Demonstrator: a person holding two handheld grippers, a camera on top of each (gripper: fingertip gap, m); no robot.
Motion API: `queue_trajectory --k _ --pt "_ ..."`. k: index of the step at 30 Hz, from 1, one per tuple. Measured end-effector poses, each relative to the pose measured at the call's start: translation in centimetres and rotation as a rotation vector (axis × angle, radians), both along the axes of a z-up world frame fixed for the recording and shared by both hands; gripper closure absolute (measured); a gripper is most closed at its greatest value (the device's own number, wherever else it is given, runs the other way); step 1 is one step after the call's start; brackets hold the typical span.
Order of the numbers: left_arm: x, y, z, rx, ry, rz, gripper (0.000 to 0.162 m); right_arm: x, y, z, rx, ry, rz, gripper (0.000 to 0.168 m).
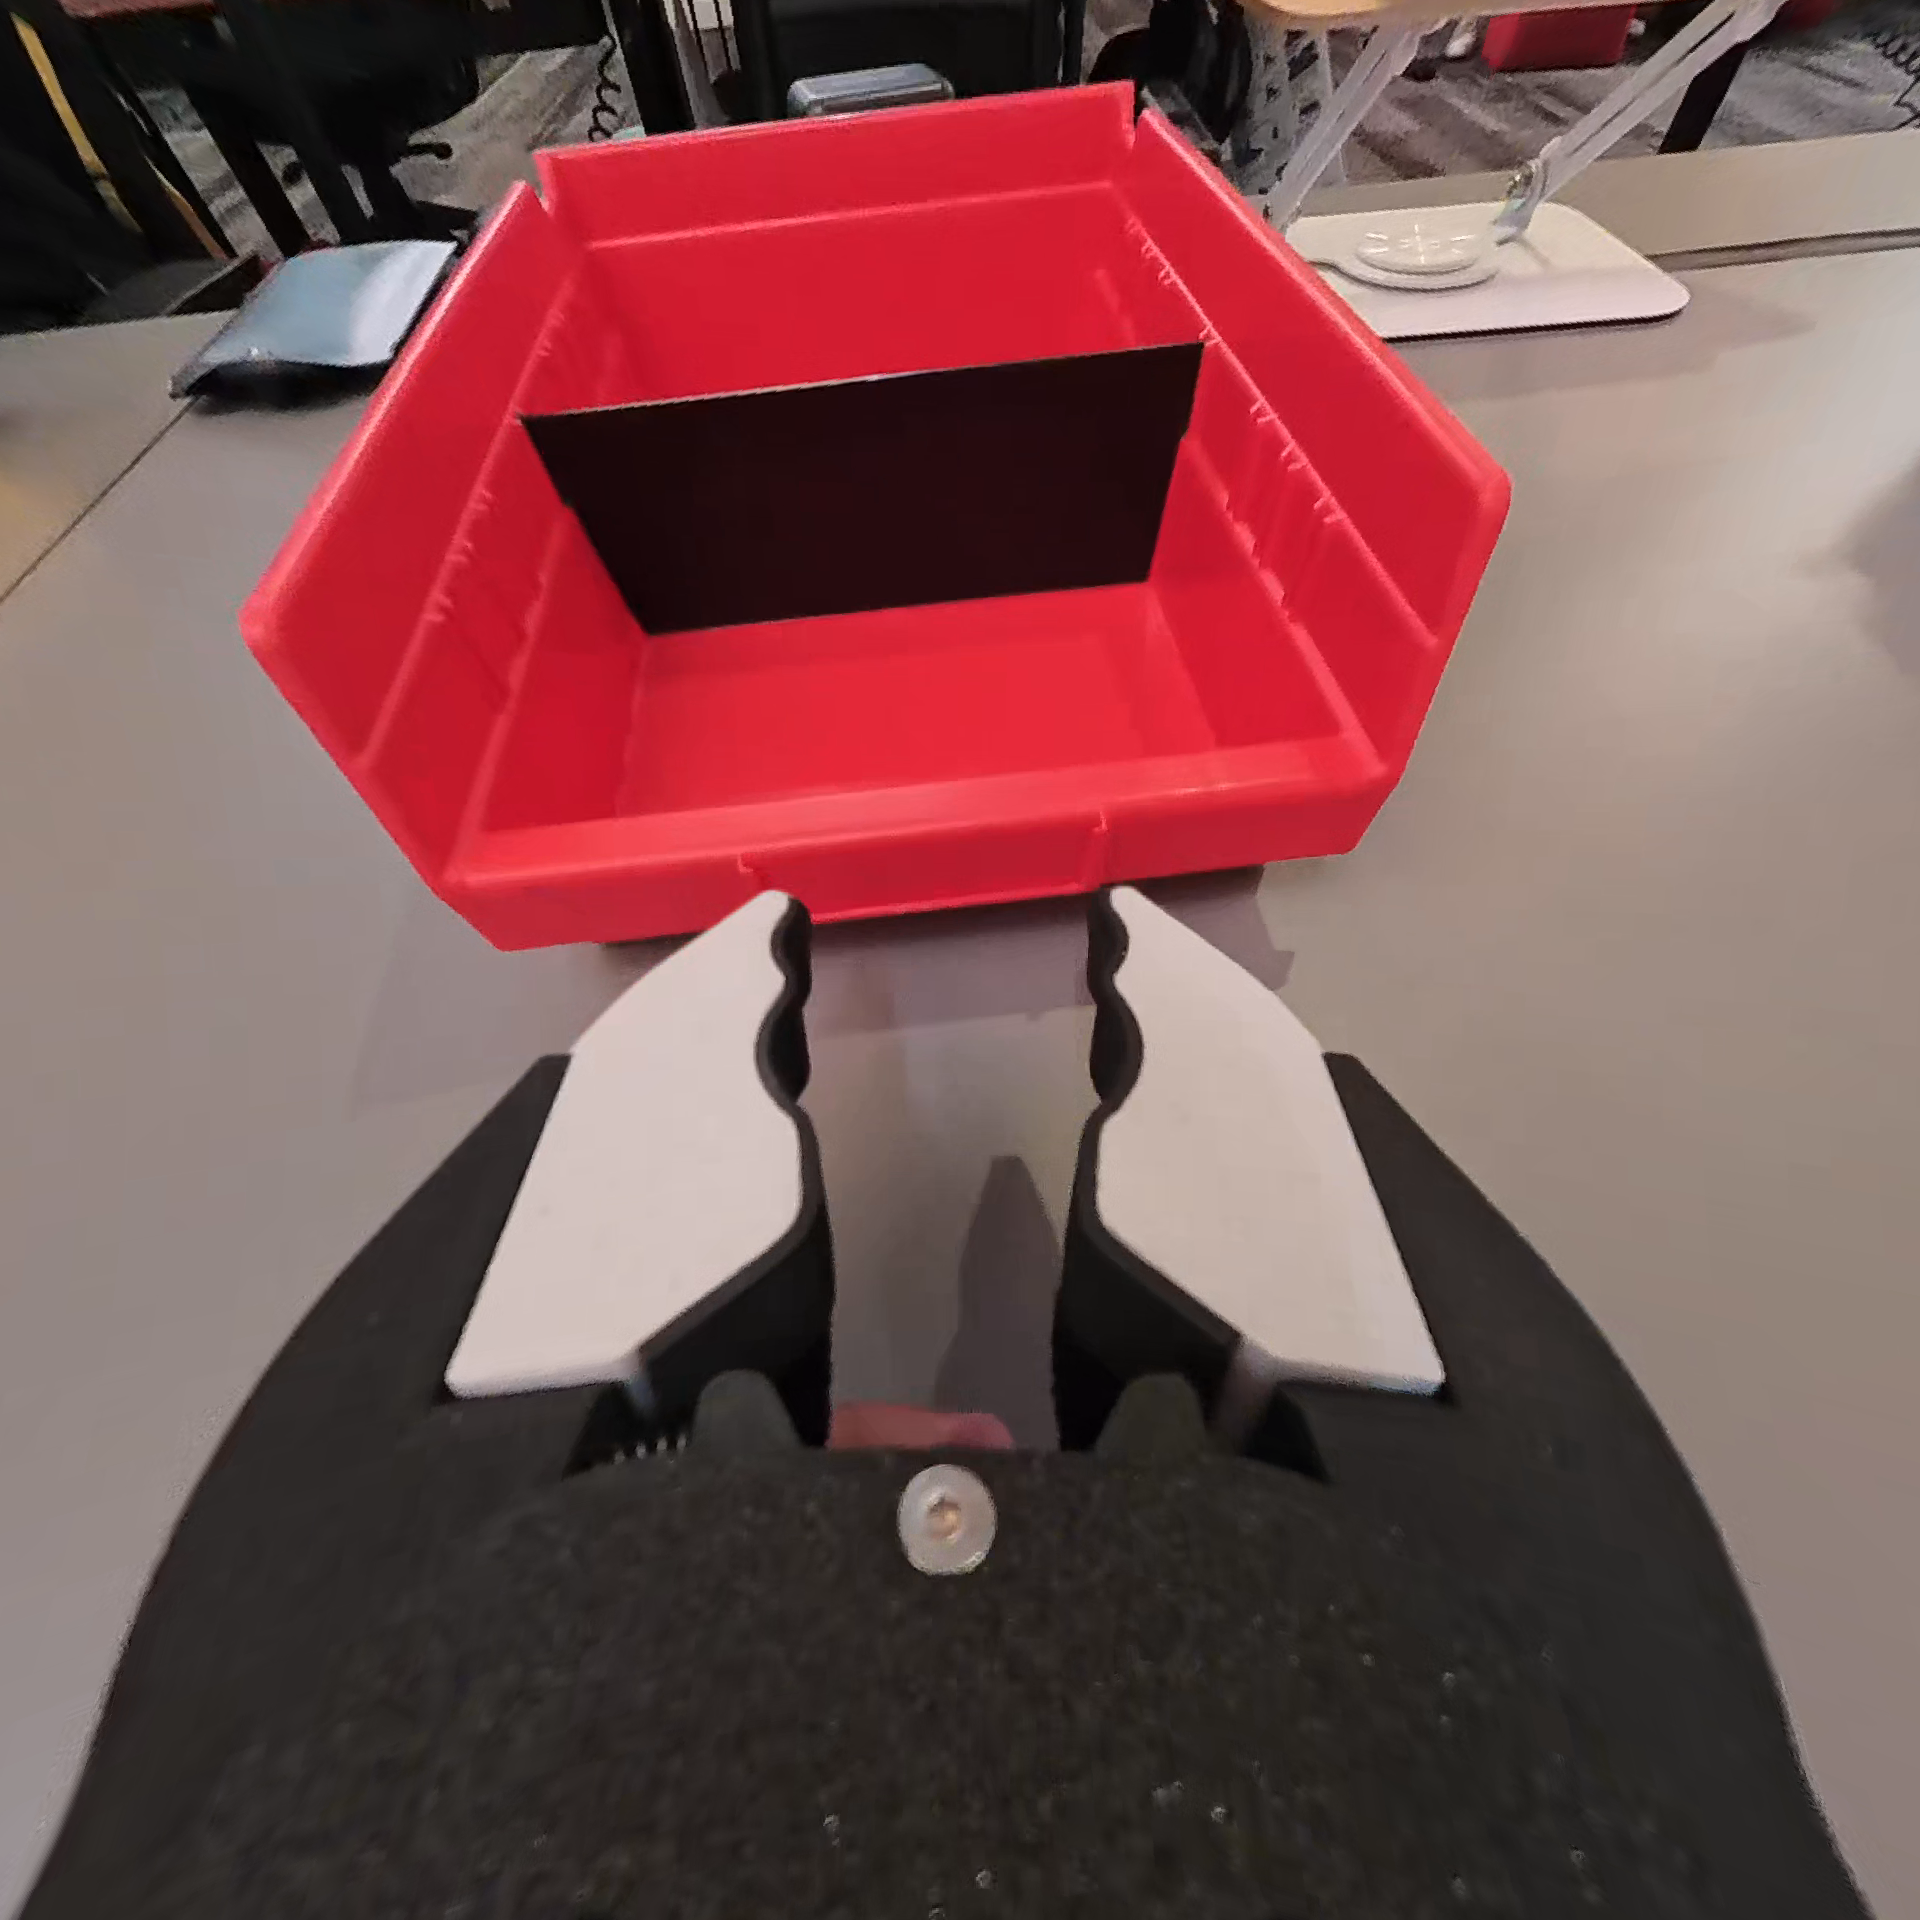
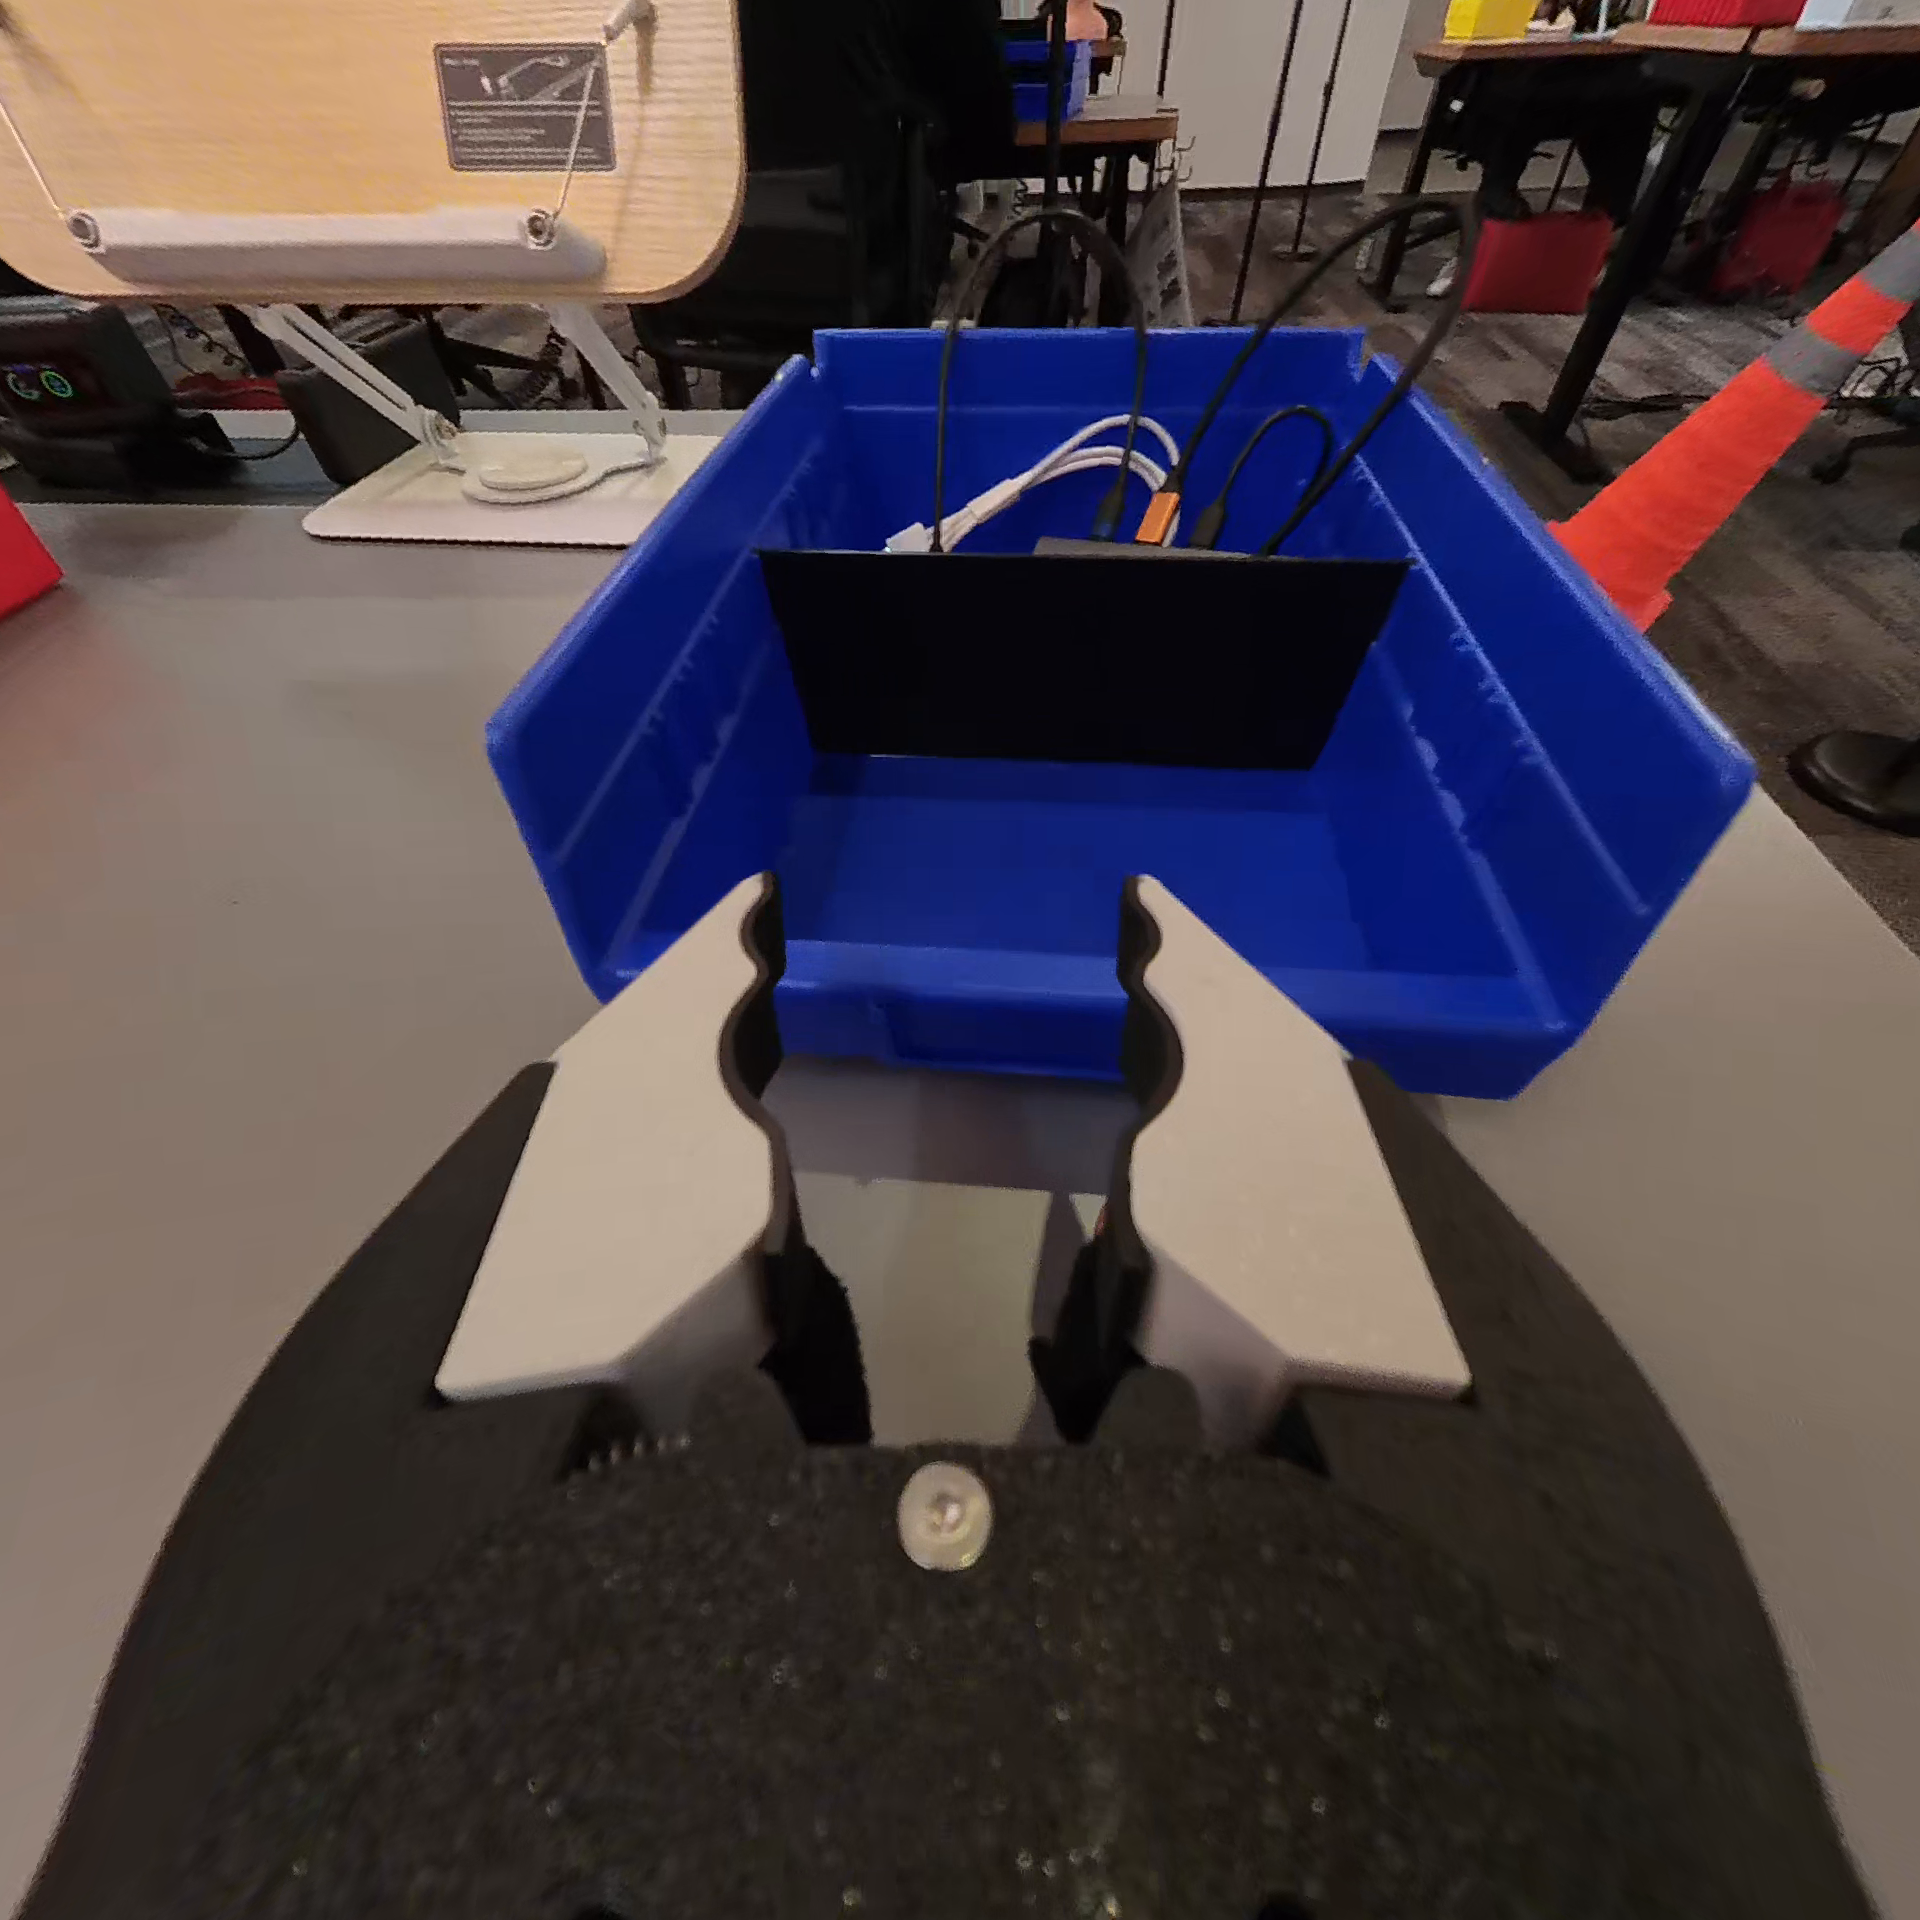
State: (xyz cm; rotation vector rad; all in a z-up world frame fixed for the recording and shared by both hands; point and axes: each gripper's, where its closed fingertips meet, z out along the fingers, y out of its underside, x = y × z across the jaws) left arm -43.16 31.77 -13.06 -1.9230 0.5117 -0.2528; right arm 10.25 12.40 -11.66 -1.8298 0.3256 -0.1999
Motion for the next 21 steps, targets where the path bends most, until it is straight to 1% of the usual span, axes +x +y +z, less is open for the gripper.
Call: queue_trajectory --k 4,9,17,19,21 --pt "-0.1 -0.2 -0.6 -0.023 0.026 0.008 0.111 0.7 -0.5 -0.2 0.005 0.024 -0.018 0.105" --pt "0.0 0.0 -0.8 -0.043 0.005 0.006 0.111 0.9 -0.3 -0.3 0.008 0.037 -0.011 0.105" --pt "0.0 0.0 -0.8 -0.045 0.008 -0.002 0.111 0.2 0.1 -0.4 -0.012 -0.01 0.012 0.106" --pt "0.0 0.0 -0.8 -0.041 0.011 -0.007 0.111 -0.2 0.1 0.2 0.011 -0.017 0.023 0.105" --pt "0.0 0.1 -0.6 -0.021 0.014 -0.011 0.111 -1.4 0.5 1.7 0.073 -0.042 0.065 0.106"
